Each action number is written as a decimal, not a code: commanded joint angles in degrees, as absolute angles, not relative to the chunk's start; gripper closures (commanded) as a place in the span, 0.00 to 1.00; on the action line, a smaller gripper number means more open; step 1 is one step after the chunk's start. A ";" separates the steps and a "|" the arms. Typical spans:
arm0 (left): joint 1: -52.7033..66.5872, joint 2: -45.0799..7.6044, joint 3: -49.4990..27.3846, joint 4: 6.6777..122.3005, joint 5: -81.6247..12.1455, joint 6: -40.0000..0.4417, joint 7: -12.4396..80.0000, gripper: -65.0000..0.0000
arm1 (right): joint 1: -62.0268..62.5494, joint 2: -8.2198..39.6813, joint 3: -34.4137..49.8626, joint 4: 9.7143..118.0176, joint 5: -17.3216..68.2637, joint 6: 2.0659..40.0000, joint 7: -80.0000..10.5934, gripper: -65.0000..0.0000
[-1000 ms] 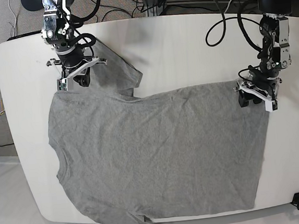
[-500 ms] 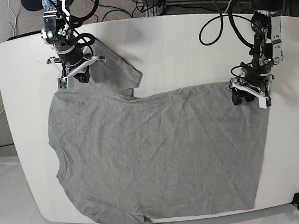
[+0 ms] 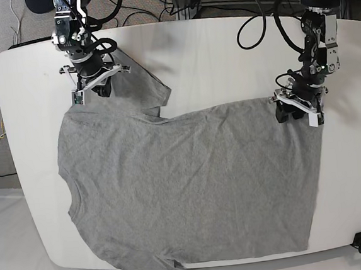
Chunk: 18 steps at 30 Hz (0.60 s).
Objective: Fold the T-shirt properly
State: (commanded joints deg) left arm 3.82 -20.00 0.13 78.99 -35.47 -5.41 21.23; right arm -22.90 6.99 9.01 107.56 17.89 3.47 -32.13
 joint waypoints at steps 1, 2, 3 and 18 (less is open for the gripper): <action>3.82 -20.00 0.13 78.99 -35.47 -5.41 21.23 0.54 | -22.90 6.90 9.10 107.91 17.89 3.47 -32.13 0.98; 3.82 -20.18 0.13 78.99 -35.47 -5.41 21.23 0.54 | -22.90 6.90 9.10 108.26 17.89 3.47 -32.13 0.98; 3.82 -20.88 0.13 78.99 -35.56 -5.41 21.23 0.54 | -22.90 6.90 9.10 108.44 17.89 3.47 -32.13 0.98; 6.99 -21.93 -7.69 85.85 -35.56 -11.03 21.32 0.17 | -24.92 1.10 15.69 110.73 34.24 3.56 -32.31 0.58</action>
